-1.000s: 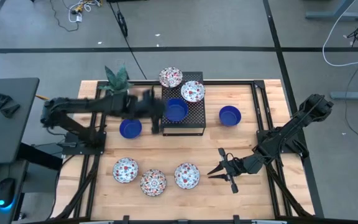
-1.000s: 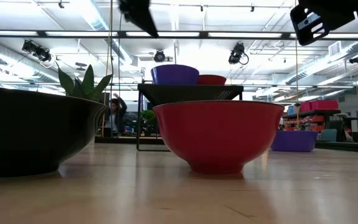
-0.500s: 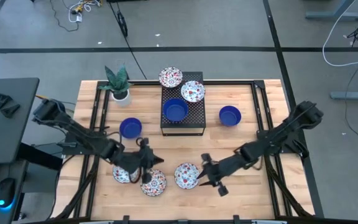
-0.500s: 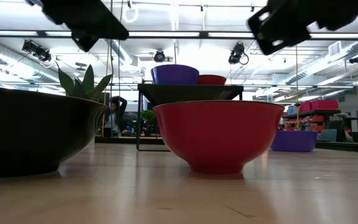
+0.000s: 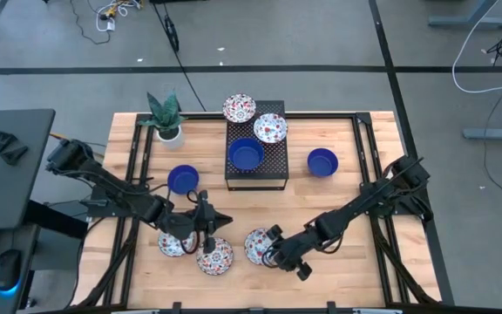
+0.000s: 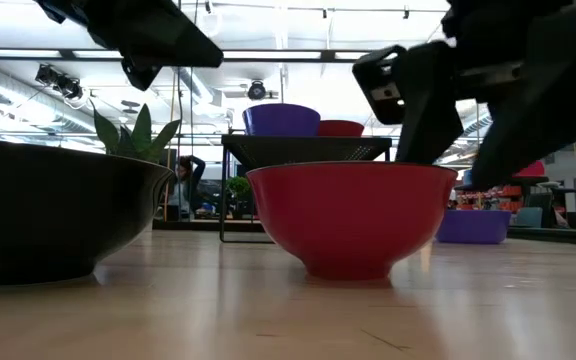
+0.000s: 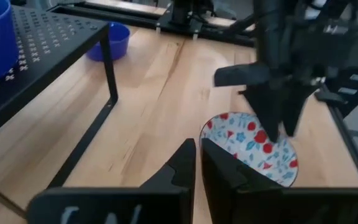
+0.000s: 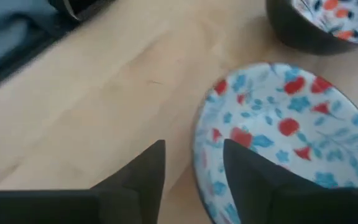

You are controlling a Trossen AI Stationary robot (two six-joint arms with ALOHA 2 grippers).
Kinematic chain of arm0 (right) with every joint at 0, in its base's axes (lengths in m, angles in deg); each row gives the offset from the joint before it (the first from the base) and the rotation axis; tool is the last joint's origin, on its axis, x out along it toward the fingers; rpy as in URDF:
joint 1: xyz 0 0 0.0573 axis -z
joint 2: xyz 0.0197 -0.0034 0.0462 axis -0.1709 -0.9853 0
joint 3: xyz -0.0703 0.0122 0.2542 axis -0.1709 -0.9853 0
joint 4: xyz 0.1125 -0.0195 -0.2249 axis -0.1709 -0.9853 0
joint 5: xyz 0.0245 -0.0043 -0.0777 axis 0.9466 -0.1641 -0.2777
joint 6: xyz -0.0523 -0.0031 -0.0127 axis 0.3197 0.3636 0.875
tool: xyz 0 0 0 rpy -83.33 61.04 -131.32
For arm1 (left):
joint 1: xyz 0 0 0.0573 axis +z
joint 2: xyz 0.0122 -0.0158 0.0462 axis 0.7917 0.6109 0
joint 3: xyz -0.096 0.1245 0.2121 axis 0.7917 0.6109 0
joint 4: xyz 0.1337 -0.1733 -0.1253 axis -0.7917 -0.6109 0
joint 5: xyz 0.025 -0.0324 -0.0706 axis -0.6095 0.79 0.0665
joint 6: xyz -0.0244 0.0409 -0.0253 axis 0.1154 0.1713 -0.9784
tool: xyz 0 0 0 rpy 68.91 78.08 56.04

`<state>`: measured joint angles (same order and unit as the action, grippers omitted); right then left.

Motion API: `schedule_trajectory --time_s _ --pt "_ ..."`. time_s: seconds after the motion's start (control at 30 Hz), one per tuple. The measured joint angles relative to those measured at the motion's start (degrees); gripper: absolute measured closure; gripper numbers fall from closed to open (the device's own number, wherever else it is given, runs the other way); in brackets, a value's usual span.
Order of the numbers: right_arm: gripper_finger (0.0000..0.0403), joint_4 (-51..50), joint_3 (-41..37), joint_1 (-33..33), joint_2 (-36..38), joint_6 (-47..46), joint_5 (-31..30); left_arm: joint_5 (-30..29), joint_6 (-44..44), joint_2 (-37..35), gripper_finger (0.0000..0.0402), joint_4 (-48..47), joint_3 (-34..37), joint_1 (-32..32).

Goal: Pick & Place Mini bowls
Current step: Stack the right red patterned bowl on top of the other red patterned bowl on the shelf

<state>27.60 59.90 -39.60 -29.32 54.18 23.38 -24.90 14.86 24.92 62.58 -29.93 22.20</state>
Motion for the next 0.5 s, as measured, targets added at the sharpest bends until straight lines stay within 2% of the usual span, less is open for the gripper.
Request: schedule_trajectory --time_s 0.4,0.5 --pt "0.0385 -1.8 0.0 -0.1 0.1 0.7 -2.0 0.0 0.1 0.0 0.0335 0.6 0.0 0.1" --pt "0.0393 -1.6 0.1 -0.6 0.2 0.8 -2.1 0.0 0.1 0.0 0.0331 0.6 0.0 0.1"
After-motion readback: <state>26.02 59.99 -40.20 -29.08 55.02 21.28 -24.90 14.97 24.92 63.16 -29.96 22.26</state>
